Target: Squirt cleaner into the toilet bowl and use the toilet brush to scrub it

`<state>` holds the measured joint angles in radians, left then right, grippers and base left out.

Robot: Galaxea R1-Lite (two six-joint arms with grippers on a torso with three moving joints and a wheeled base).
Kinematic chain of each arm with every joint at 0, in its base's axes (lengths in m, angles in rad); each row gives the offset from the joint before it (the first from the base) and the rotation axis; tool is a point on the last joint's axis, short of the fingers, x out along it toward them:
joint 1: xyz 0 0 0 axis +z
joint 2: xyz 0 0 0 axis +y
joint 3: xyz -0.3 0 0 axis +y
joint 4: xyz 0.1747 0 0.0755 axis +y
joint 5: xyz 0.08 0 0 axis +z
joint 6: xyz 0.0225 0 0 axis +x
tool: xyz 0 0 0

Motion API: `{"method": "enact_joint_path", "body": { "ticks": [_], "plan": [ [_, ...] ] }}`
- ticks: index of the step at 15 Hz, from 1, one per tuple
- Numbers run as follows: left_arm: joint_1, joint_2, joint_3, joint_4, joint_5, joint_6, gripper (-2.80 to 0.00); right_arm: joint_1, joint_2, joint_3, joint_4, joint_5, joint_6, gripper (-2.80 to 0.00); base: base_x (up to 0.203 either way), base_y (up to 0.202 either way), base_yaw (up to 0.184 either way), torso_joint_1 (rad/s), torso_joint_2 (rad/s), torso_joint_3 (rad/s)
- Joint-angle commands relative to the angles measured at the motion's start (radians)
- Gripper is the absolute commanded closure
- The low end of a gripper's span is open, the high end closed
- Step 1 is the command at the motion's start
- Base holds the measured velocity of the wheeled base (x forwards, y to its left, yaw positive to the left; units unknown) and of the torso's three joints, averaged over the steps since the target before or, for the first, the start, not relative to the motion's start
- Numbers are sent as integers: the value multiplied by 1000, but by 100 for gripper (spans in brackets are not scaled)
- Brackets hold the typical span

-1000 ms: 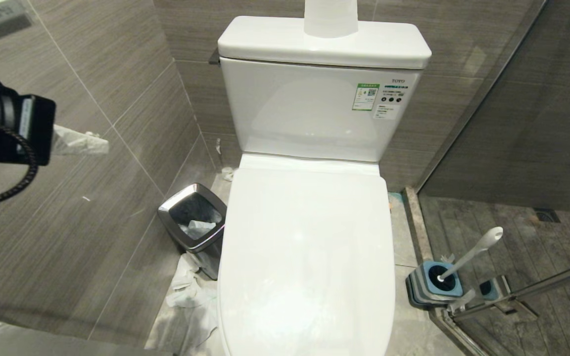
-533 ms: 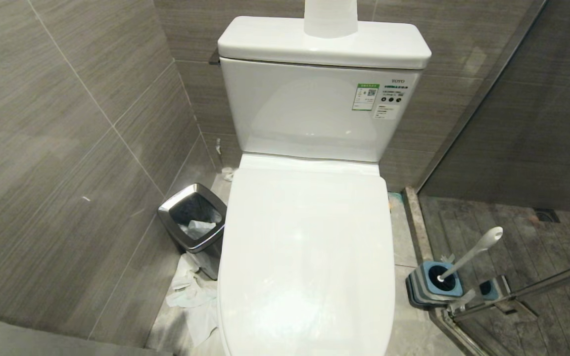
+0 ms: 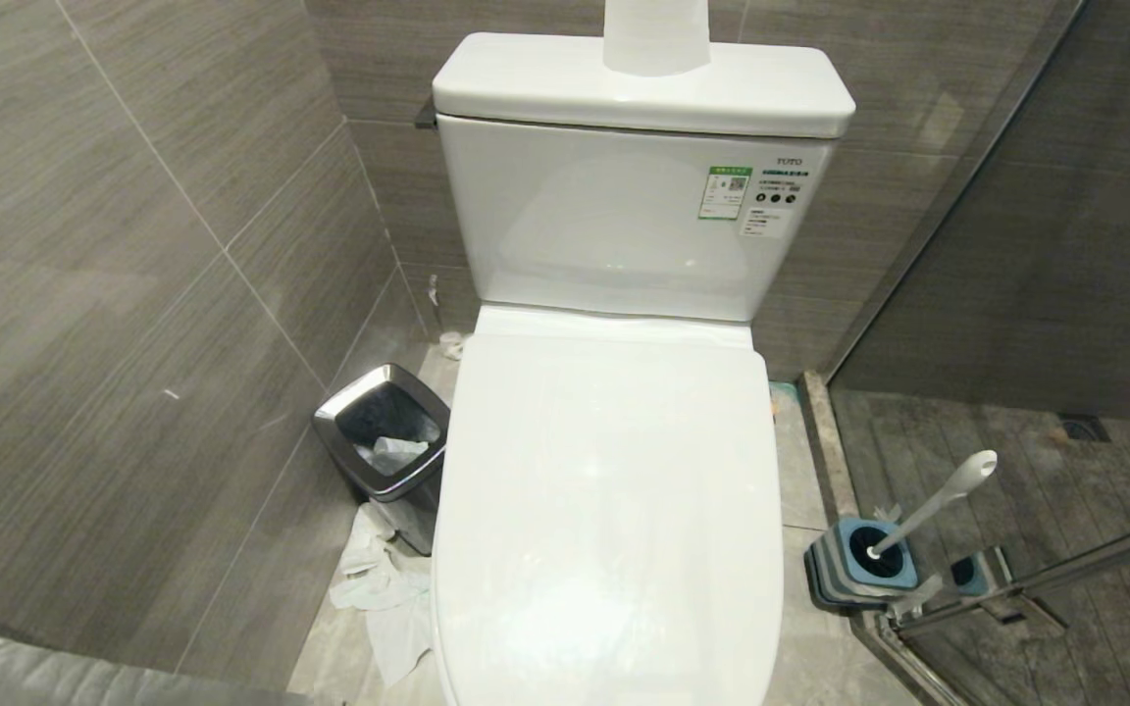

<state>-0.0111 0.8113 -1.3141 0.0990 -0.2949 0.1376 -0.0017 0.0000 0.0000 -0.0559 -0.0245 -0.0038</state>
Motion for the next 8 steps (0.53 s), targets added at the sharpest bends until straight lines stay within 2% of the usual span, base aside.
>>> {"method": "enact_joint_path", "body": {
  "ticks": [1, 5, 8],
  "plan": [
    [37, -124, 54, -4, -1, -3, 0, 0, 0, 25, -1, 0, -1, 0, 0, 0, 0, 0, 0, 0],
    [83, -323, 207, 0, 3, -8, 0, 0, 0, 25, -1, 0, -1, 0, 0, 0, 0, 0, 0, 0],
    [83, -442, 271, 54, 7, 0, 0, 0, 0, 25, -1, 0, -1, 0, 0, 0, 0, 0, 0, 0]
  ]
}}
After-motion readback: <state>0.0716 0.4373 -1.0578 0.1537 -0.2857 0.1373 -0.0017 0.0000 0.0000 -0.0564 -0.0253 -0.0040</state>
